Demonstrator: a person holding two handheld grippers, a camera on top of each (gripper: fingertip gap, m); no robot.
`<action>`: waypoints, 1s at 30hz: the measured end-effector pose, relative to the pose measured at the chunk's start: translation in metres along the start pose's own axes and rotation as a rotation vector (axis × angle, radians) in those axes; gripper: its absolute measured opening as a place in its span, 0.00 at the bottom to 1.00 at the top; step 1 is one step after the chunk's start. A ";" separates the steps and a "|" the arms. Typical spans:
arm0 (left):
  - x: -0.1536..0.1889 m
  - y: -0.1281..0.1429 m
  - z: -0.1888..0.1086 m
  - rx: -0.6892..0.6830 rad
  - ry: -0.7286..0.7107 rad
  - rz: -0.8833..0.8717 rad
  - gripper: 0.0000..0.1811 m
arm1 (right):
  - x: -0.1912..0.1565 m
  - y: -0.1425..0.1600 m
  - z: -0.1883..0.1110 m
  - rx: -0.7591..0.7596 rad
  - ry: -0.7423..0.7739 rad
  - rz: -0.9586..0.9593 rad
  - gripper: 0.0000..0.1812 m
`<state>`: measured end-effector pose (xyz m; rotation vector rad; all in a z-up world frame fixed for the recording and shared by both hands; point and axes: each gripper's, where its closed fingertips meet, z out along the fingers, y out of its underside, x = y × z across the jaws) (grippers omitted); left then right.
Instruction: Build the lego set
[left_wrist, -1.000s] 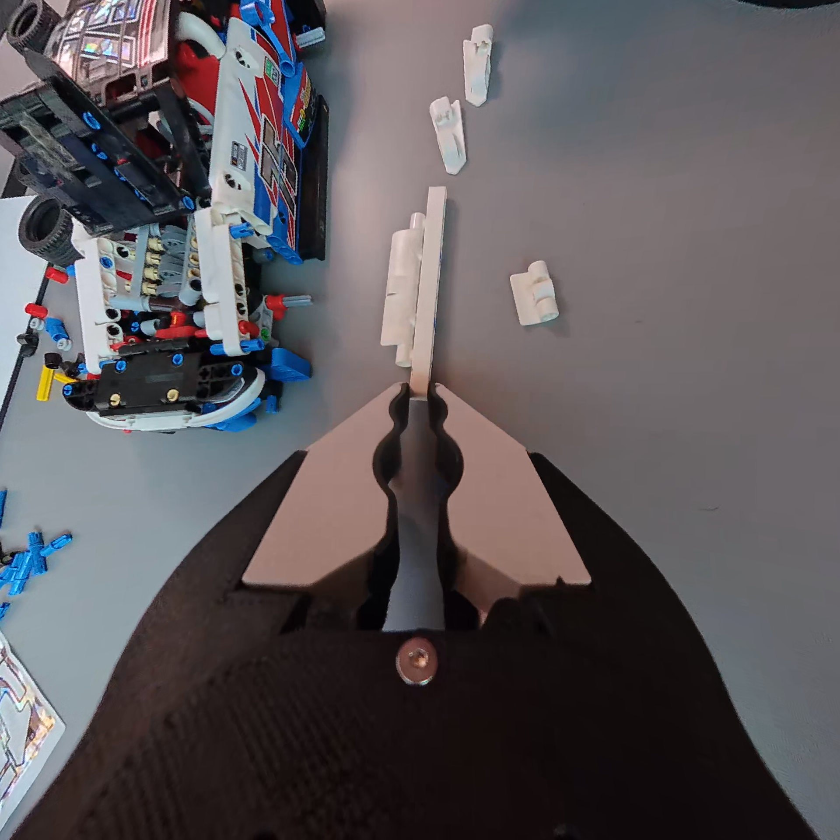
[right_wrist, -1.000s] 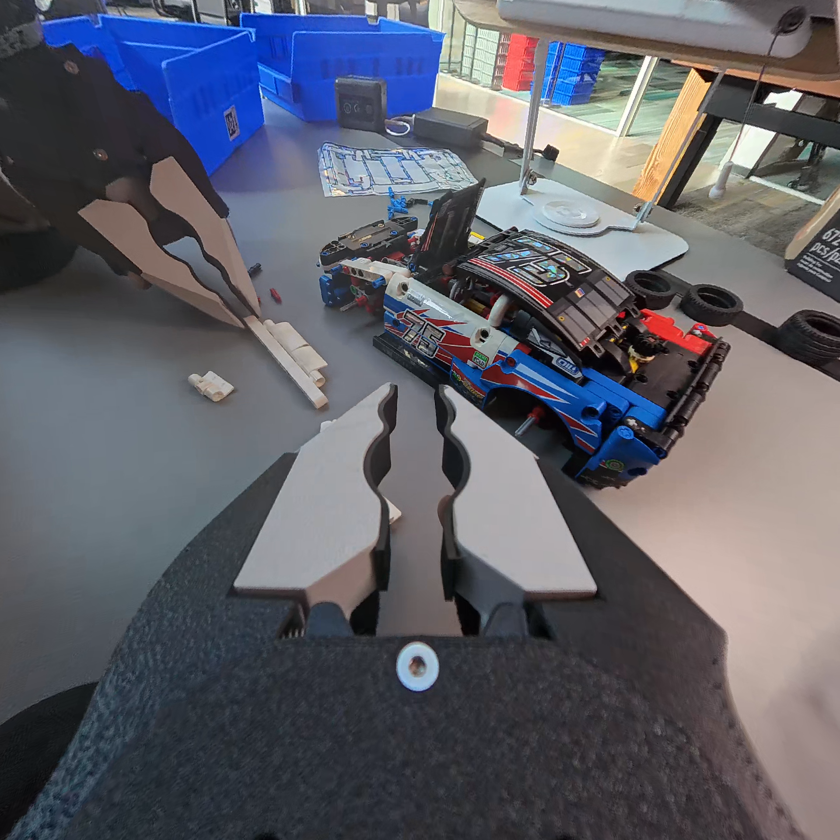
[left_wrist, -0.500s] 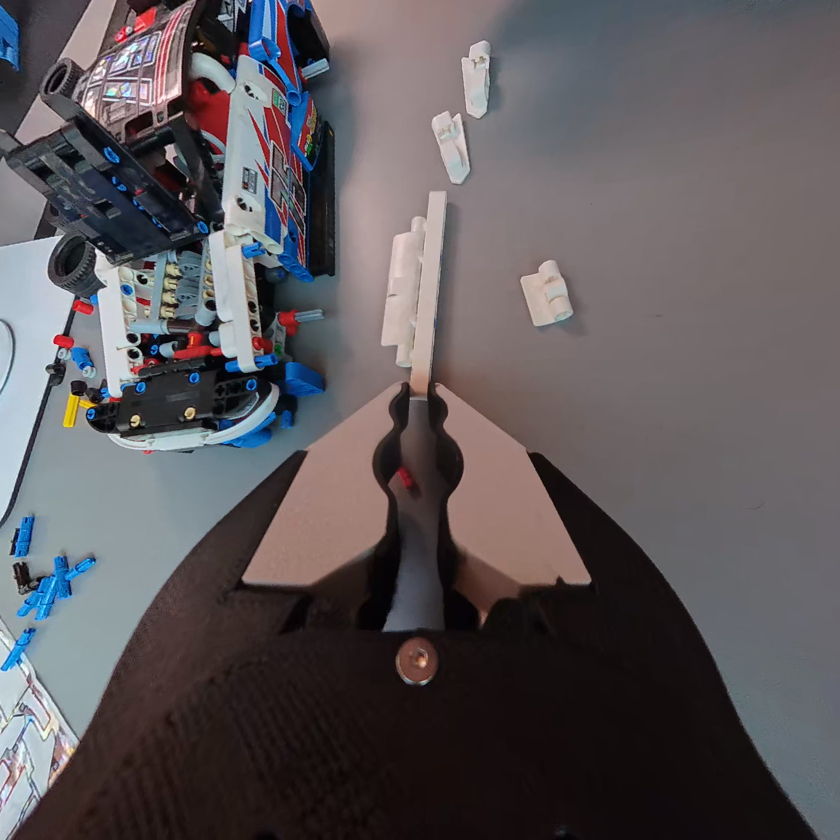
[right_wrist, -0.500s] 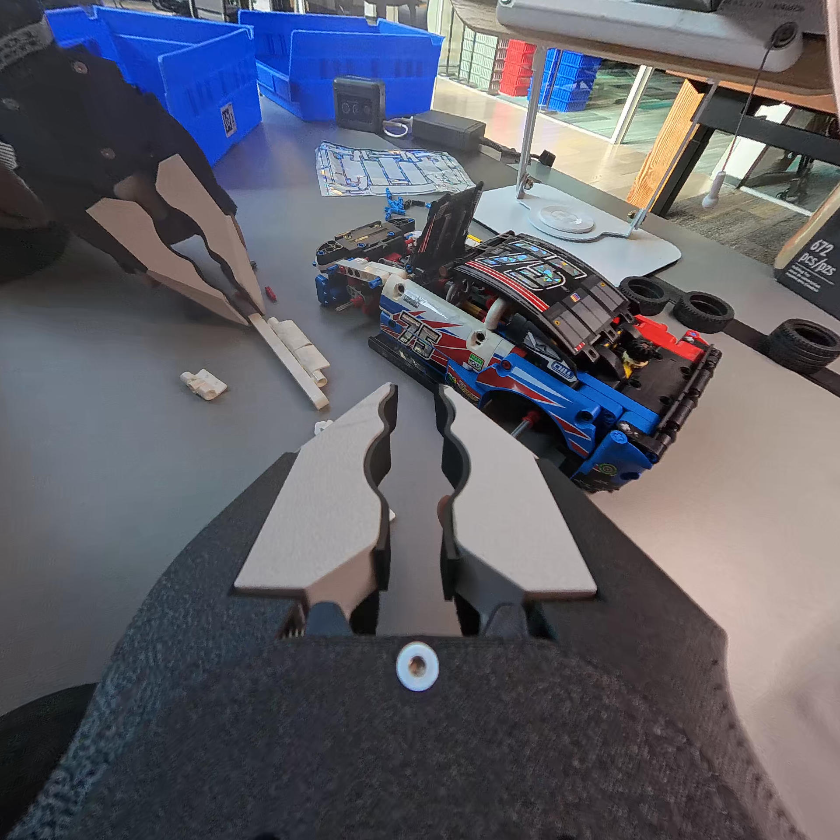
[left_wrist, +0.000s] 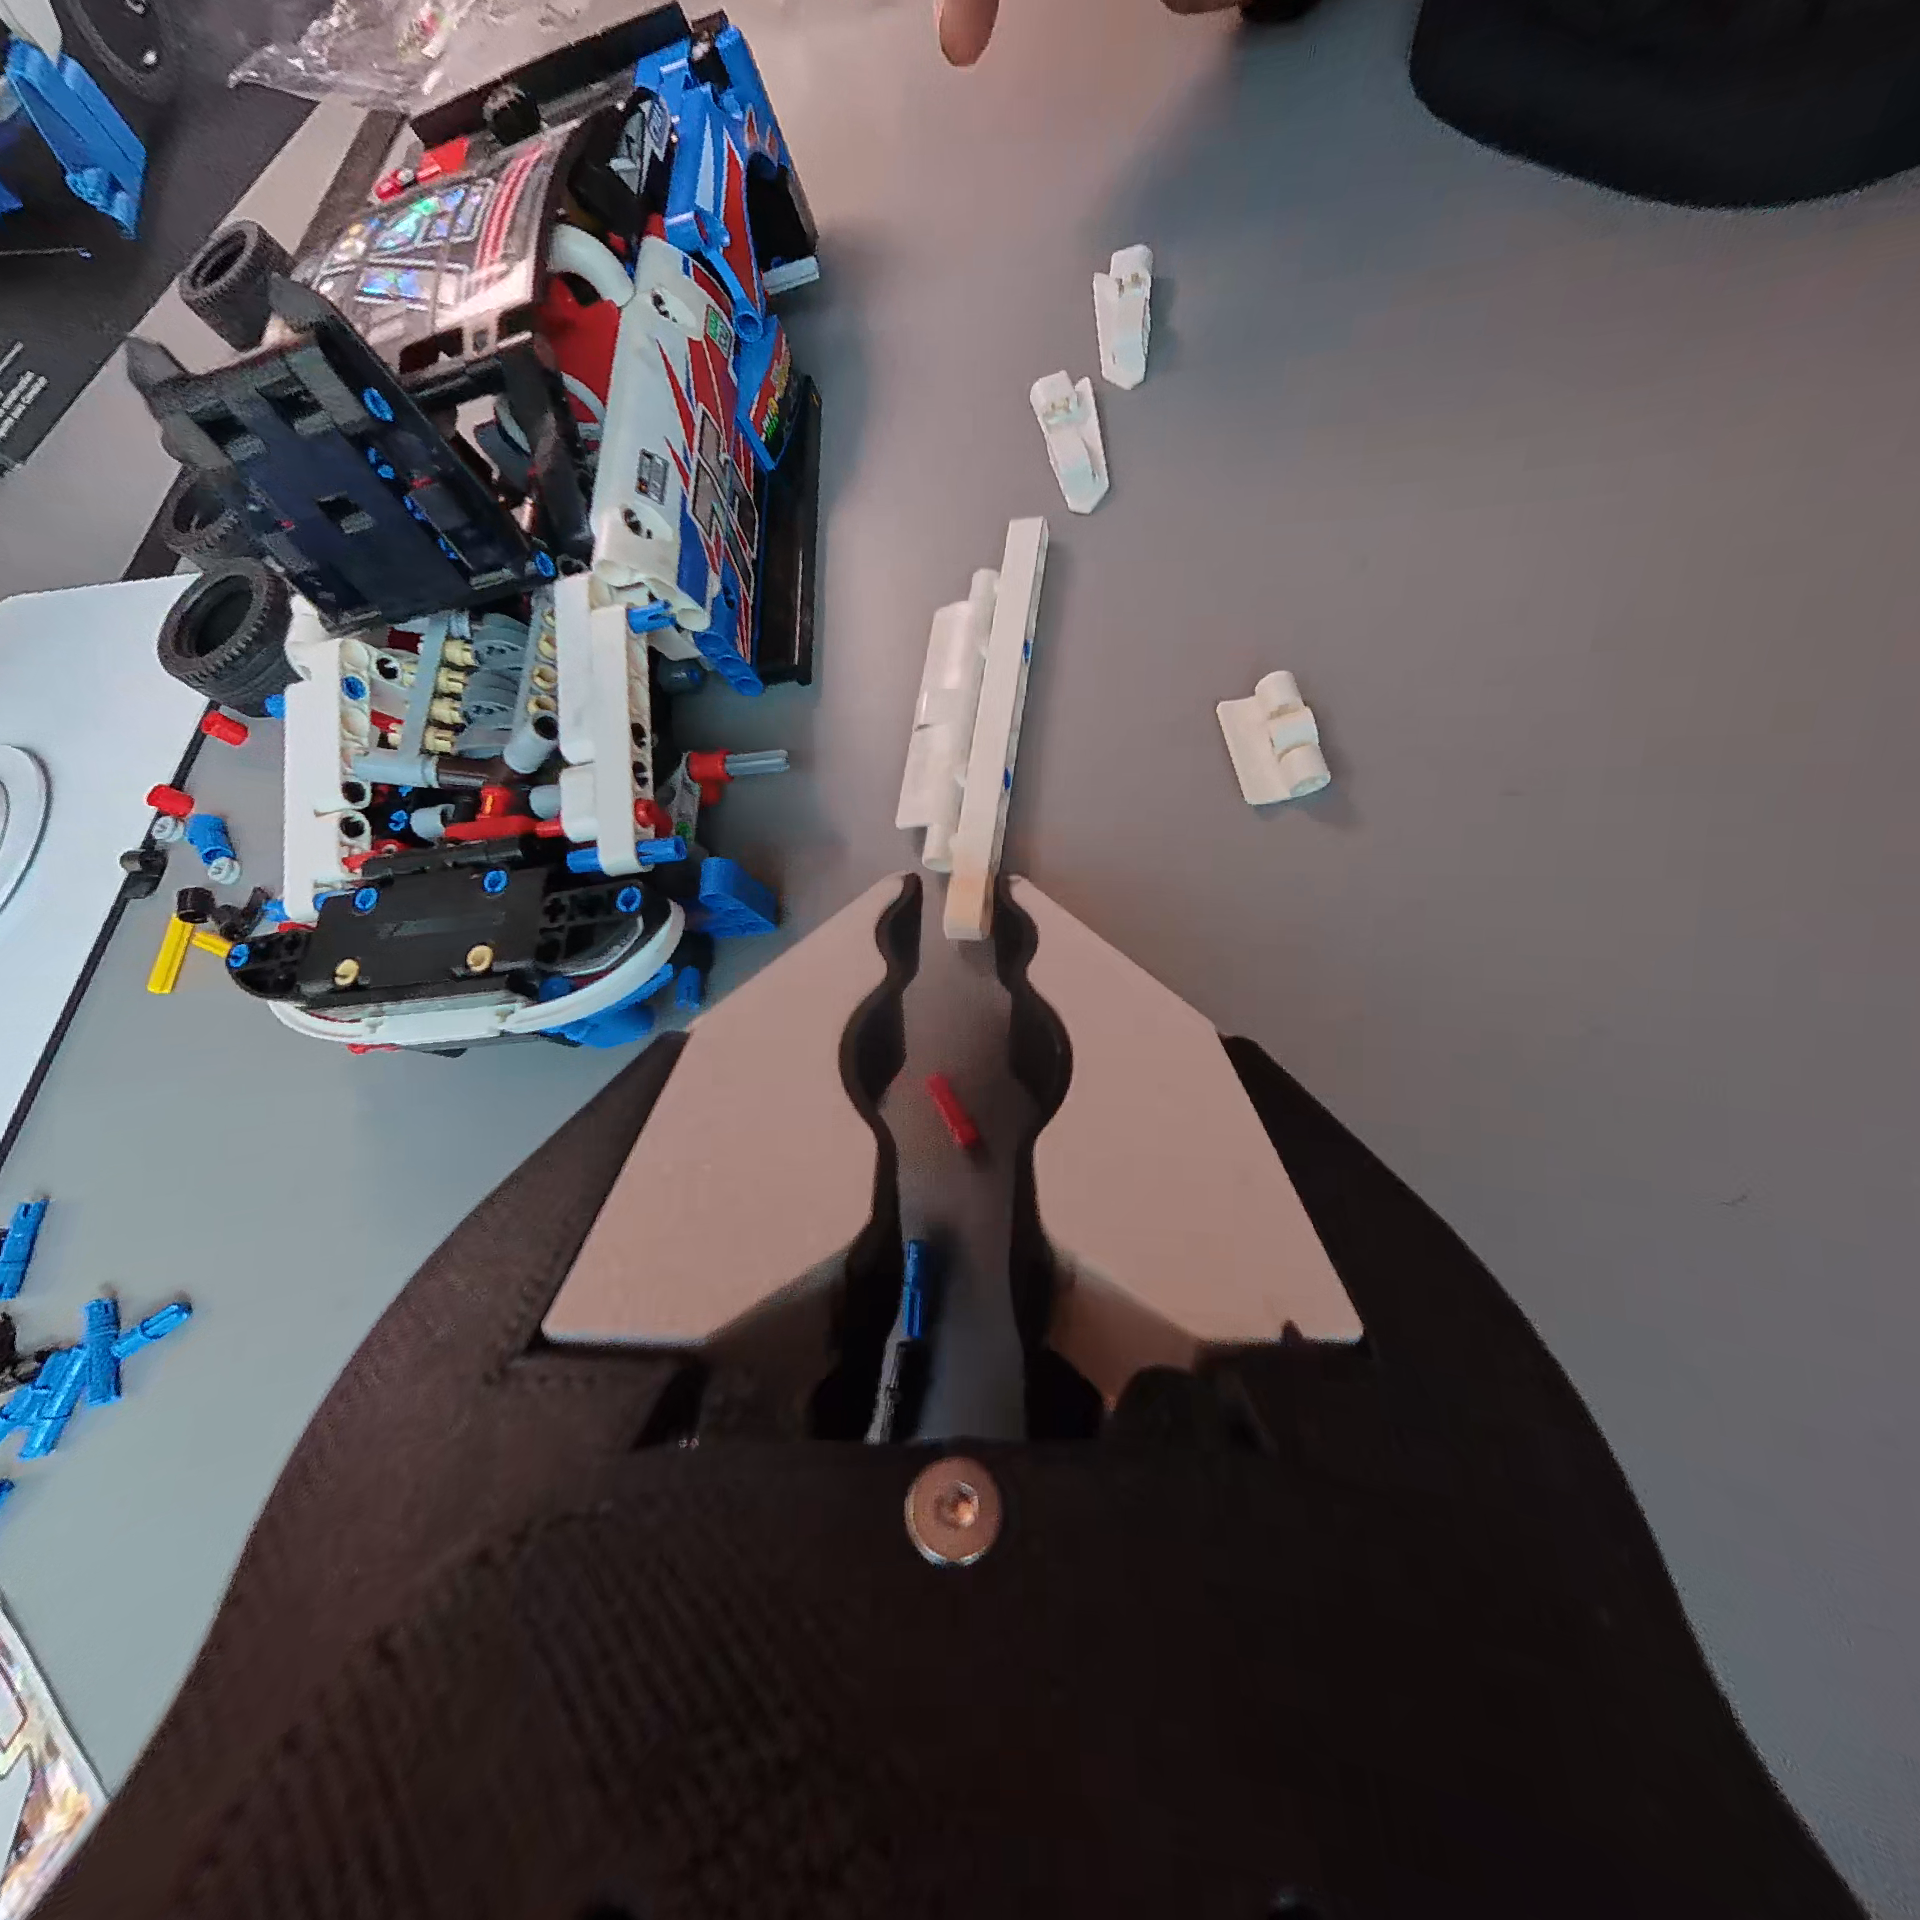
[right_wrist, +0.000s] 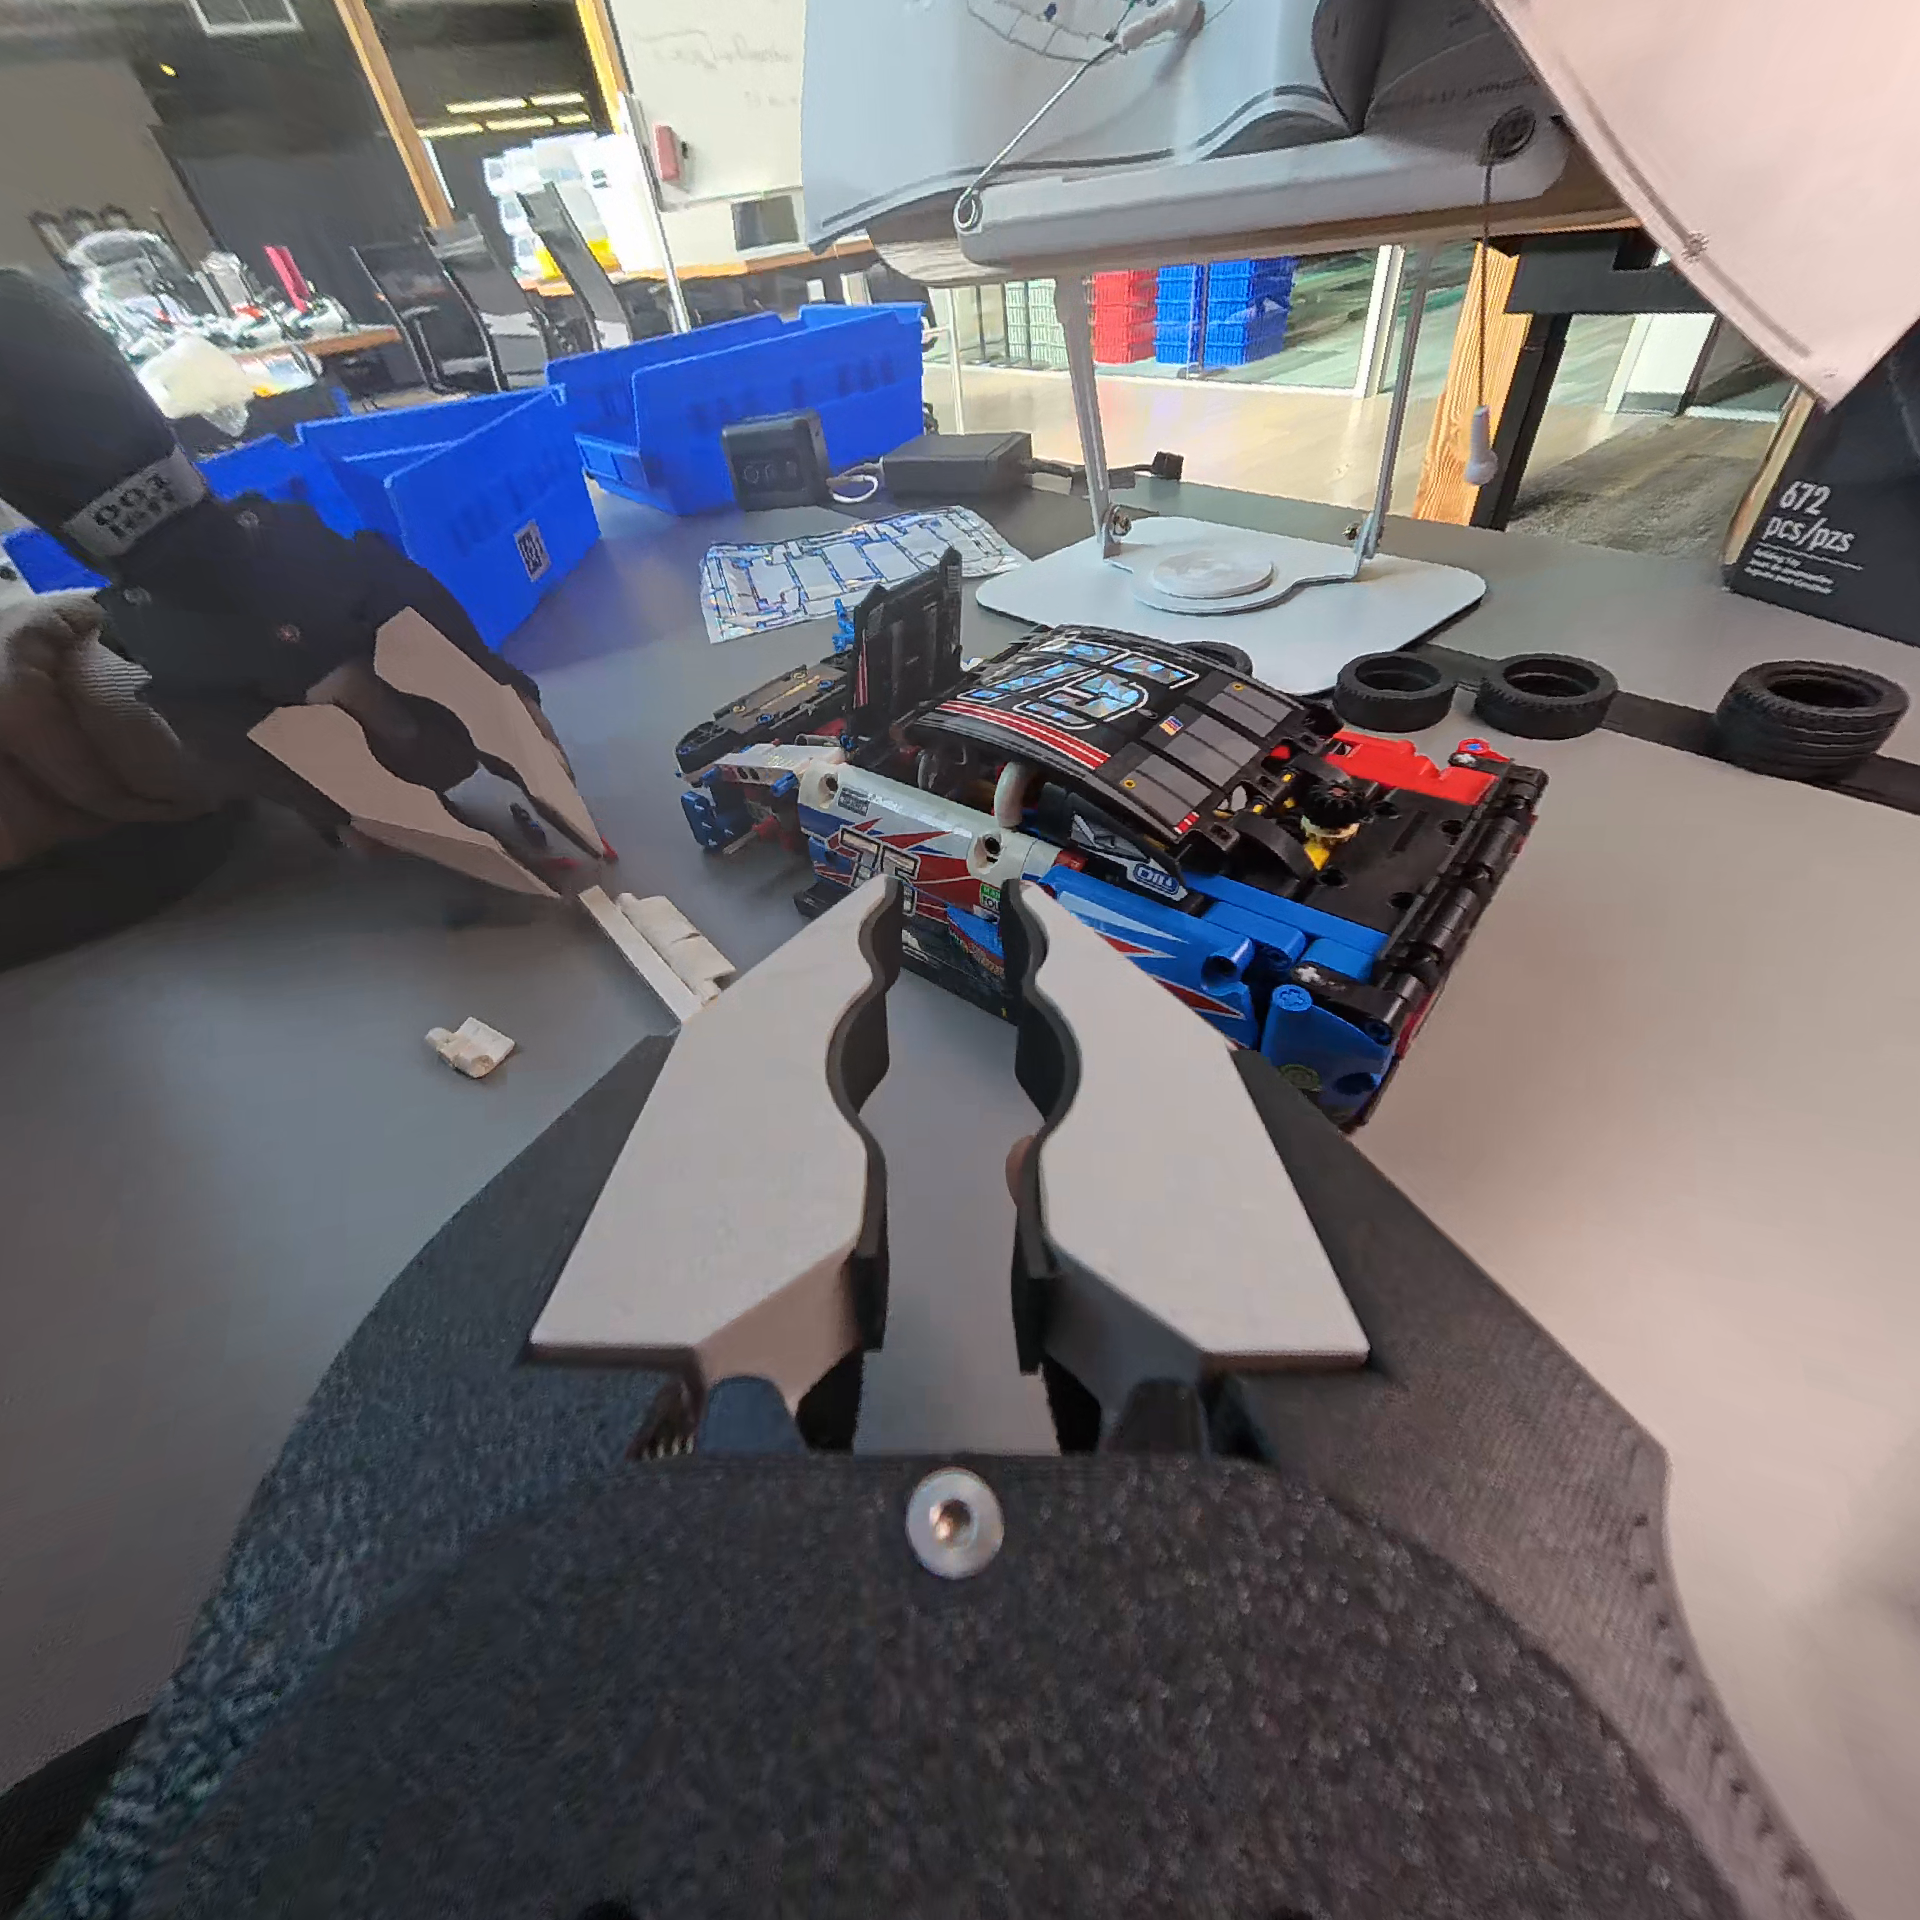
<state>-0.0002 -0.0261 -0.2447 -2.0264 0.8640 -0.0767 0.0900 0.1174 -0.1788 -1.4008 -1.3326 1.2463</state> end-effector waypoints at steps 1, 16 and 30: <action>-0.001 -0.004 -0.002 0.023 -0.001 -0.020 0.08 | -0.001 -0.001 0.000 0.004 -0.003 -0.006 0.09; -0.006 -0.014 -0.013 0.093 -0.047 -0.103 0.08 | -0.047 0.024 -0.008 -0.176 -0.081 -0.285 0.10; -0.006 -0.013 -0.005 0.082 -0.086 -0.100 0.06 | -0.050 0.091 -0.017 -0.777 -0.372 -0.386 0.06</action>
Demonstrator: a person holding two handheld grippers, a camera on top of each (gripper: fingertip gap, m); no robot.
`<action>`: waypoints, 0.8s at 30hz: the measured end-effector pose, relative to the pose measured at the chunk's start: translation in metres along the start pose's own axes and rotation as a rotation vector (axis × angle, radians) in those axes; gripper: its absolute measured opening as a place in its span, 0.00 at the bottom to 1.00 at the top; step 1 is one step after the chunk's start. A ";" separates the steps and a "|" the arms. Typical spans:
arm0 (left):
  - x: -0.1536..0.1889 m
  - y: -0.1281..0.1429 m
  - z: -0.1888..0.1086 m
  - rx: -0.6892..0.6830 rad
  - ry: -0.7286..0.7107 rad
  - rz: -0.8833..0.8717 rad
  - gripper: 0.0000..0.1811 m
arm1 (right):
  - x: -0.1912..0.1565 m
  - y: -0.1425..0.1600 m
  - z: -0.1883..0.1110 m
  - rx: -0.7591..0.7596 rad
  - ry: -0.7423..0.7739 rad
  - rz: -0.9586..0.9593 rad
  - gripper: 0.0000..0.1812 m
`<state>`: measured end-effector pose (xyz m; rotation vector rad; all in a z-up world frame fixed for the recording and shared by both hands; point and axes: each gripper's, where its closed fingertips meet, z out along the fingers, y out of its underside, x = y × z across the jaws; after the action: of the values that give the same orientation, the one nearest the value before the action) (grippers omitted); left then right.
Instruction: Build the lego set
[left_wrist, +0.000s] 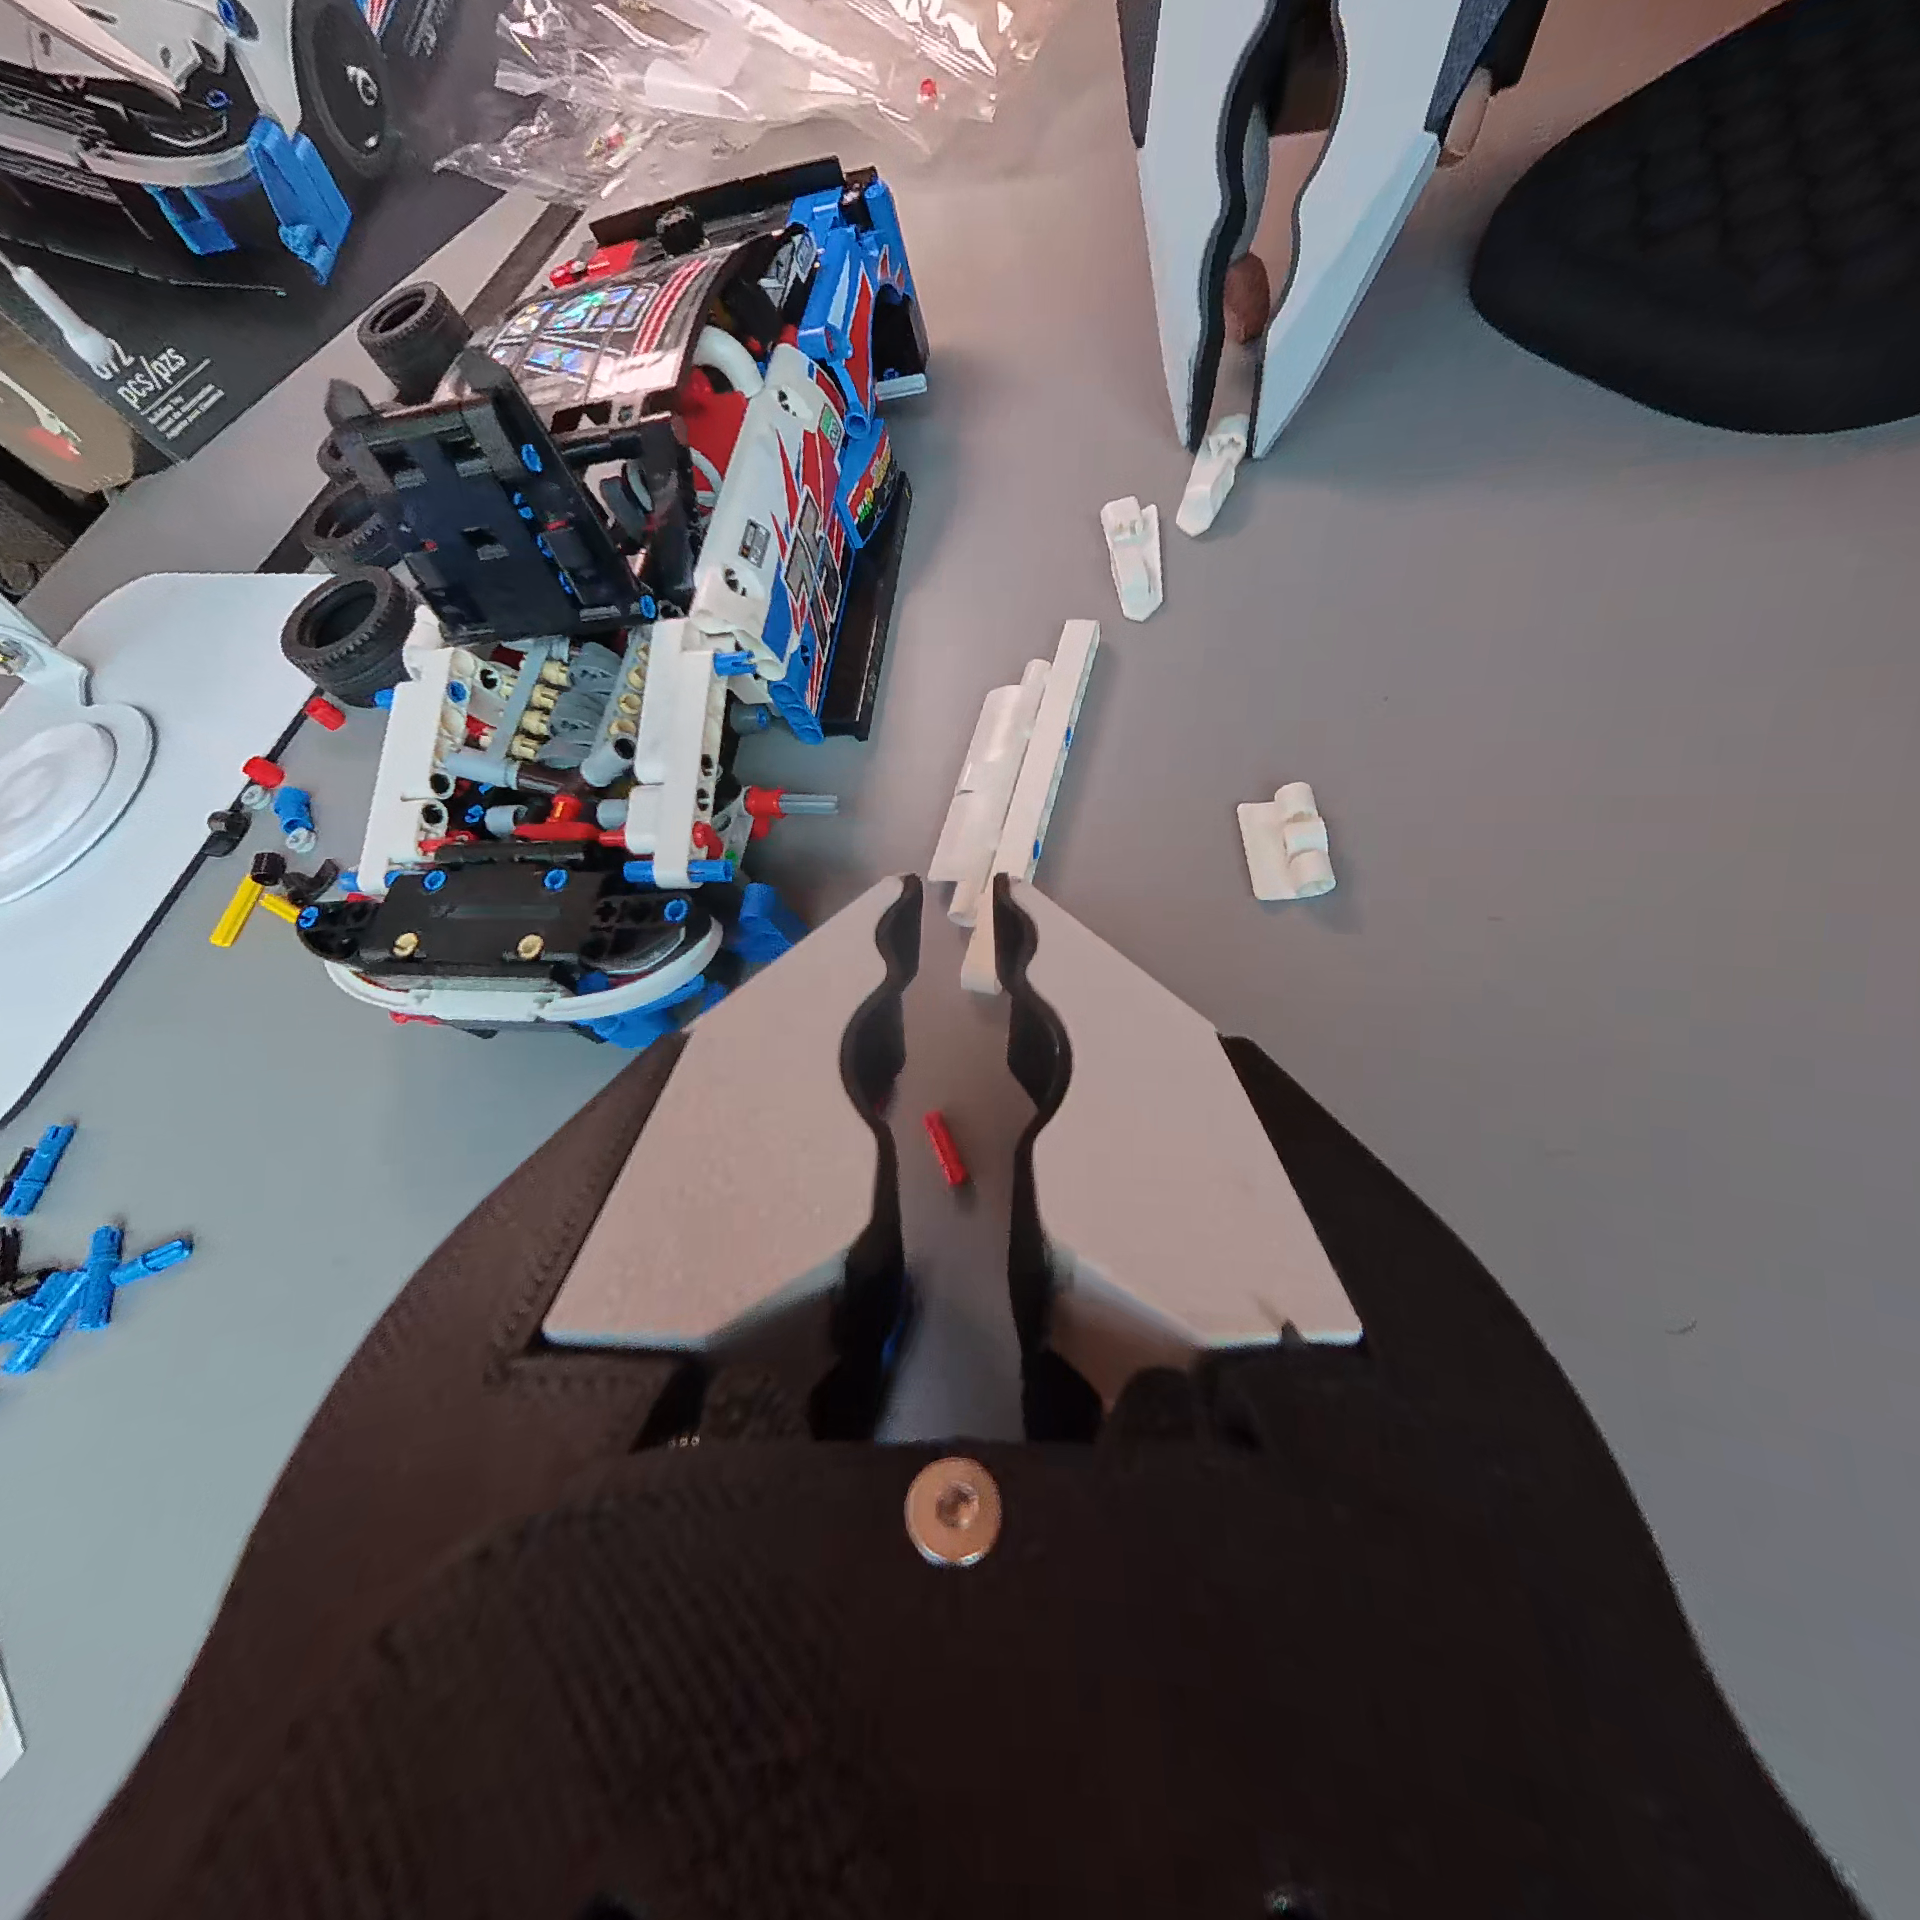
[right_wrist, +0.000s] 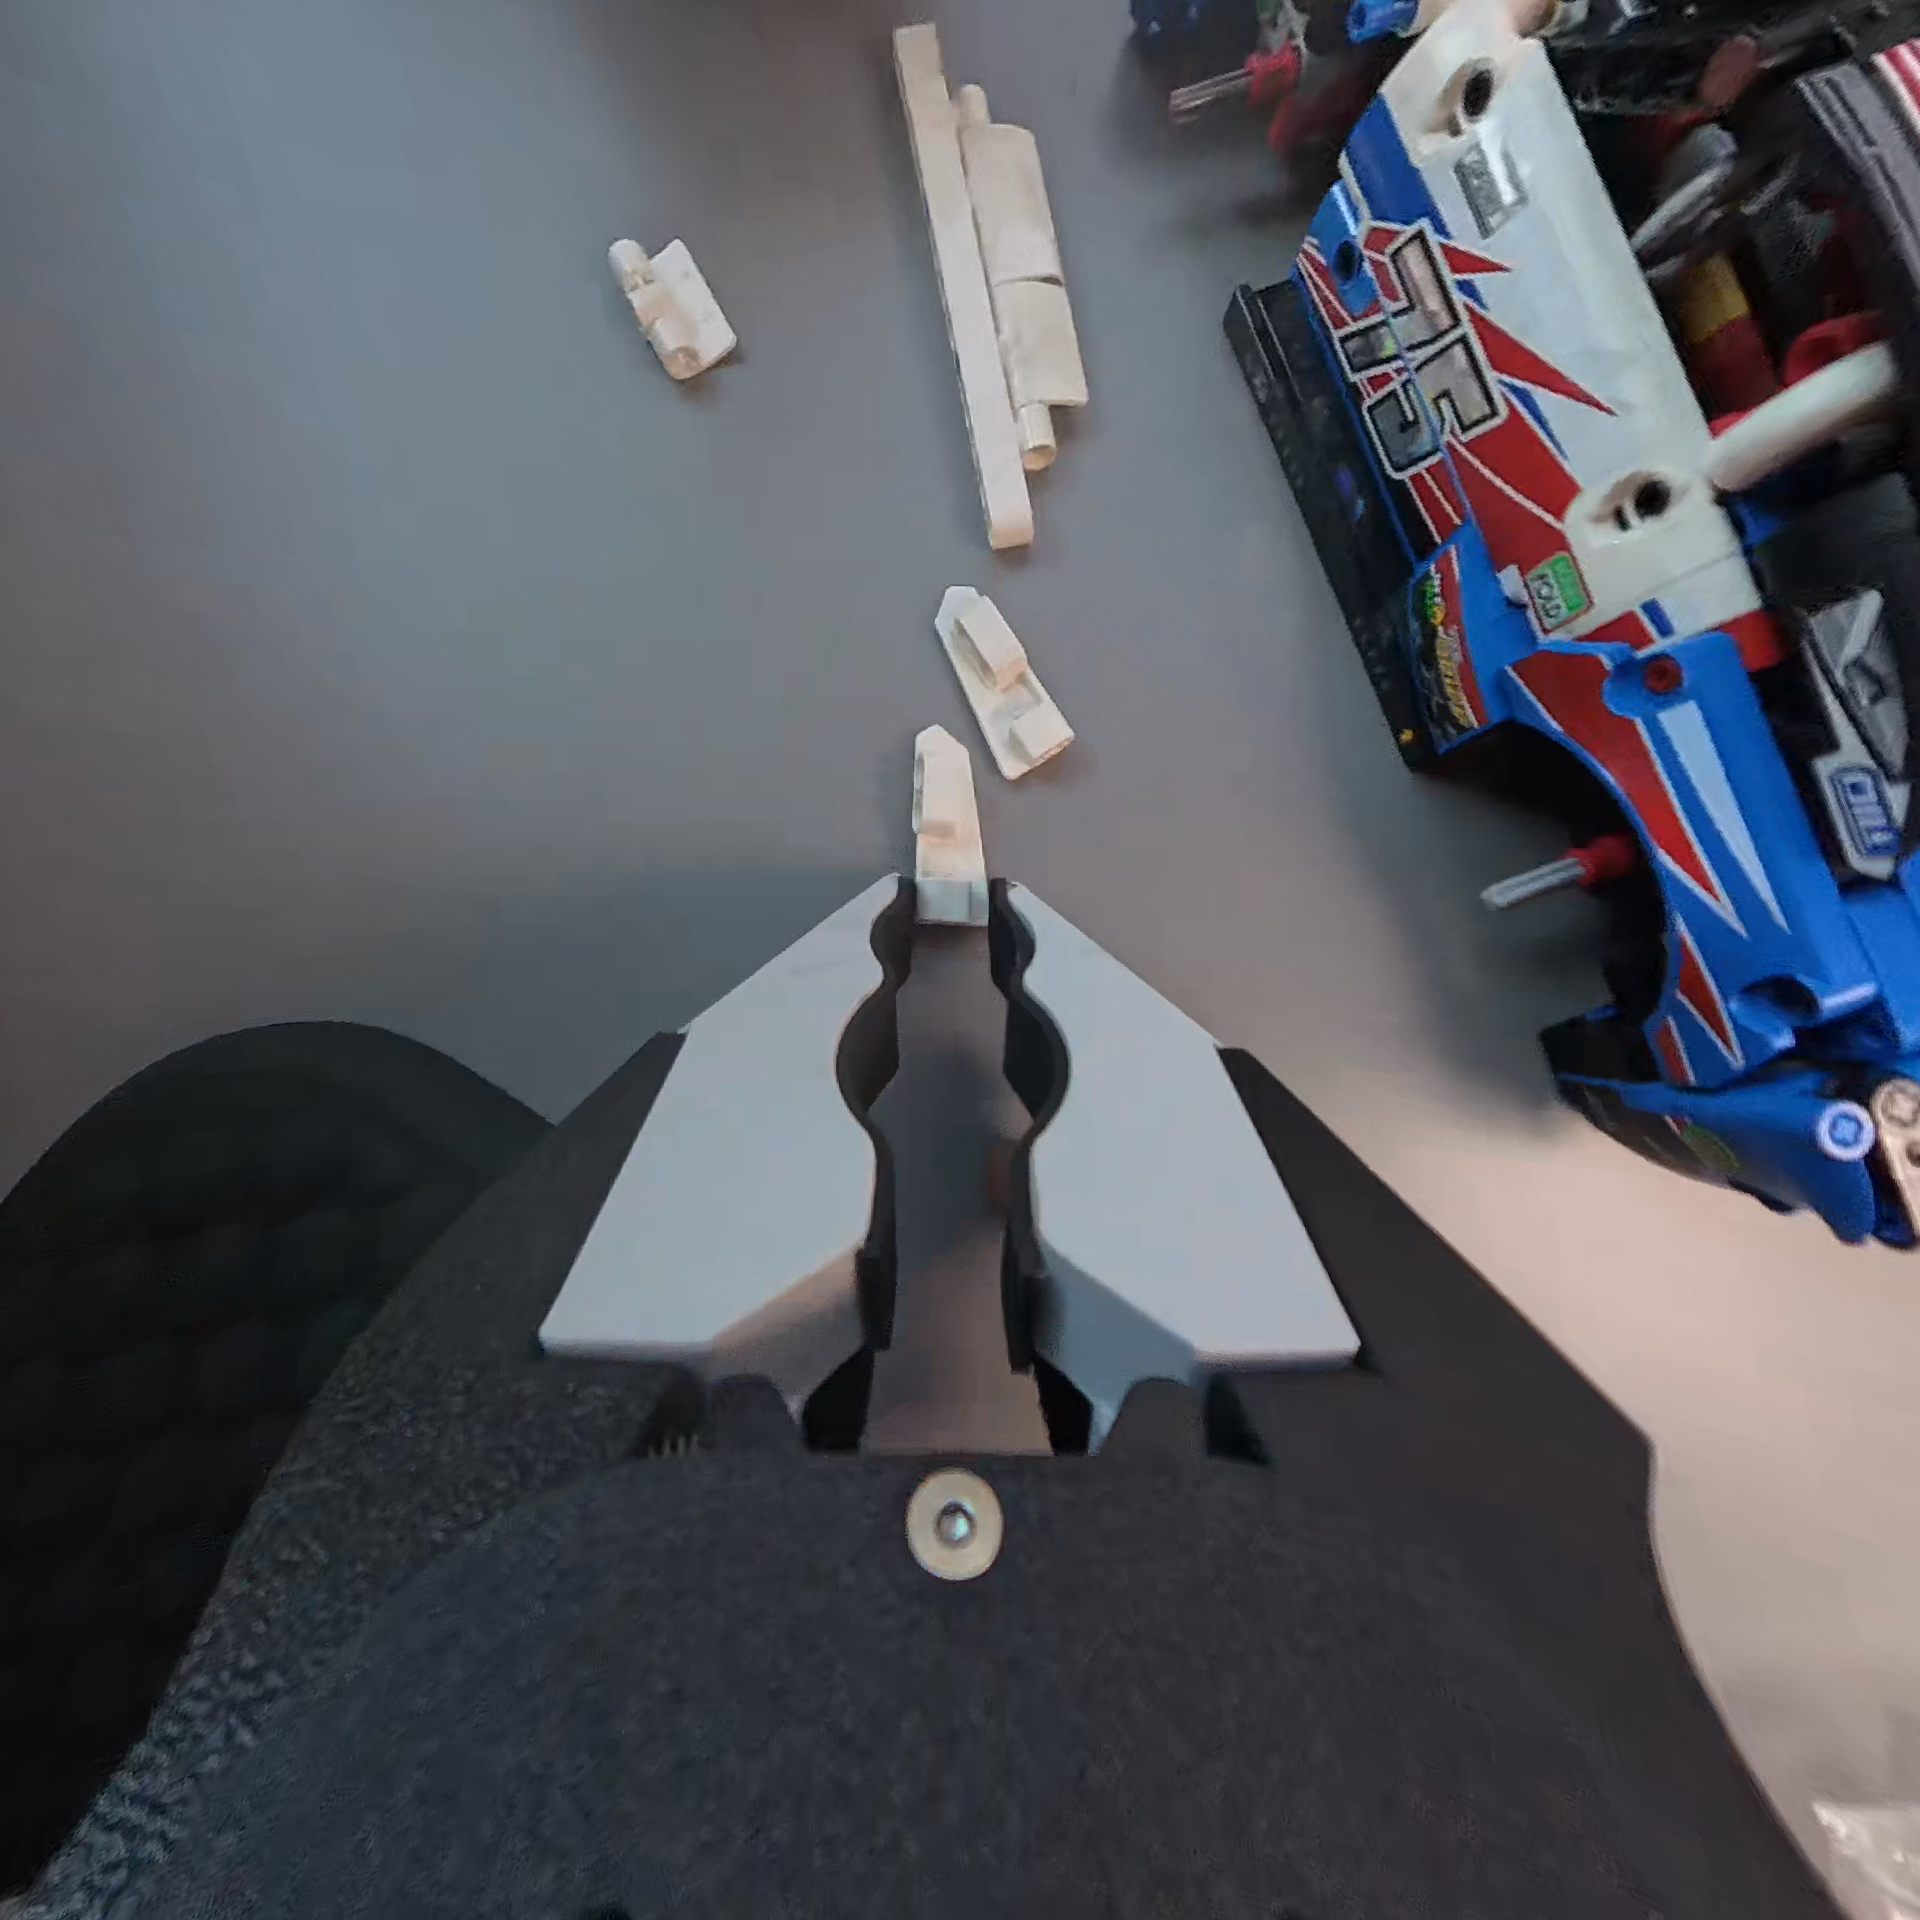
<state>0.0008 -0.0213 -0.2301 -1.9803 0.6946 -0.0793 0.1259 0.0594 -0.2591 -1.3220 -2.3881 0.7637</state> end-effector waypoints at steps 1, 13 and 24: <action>0.000 -0.002 -0.001 0.013 0.007 -0.021 0.06 | -0.001 -0.004 0.003 0.002 -0.005 -0.013 0.06; 0.053 -0.038 -0.013 0.141 0.546 -0.613 0.20 | -0.052 -0.123 0.018 0.471 0.090 -0.220 0.06; 0.044 -0.040 -0.018 0.163 0.461 -0.542 0.06 | -0.045 -0.138 0.017 0.569 0.193 -0.188 0.05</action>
<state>0.0491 -0.0439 -0.1978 -1.9555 0.3968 -0.9113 0.0465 -0.0432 -0.1931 -0.8782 -1.9046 1.0949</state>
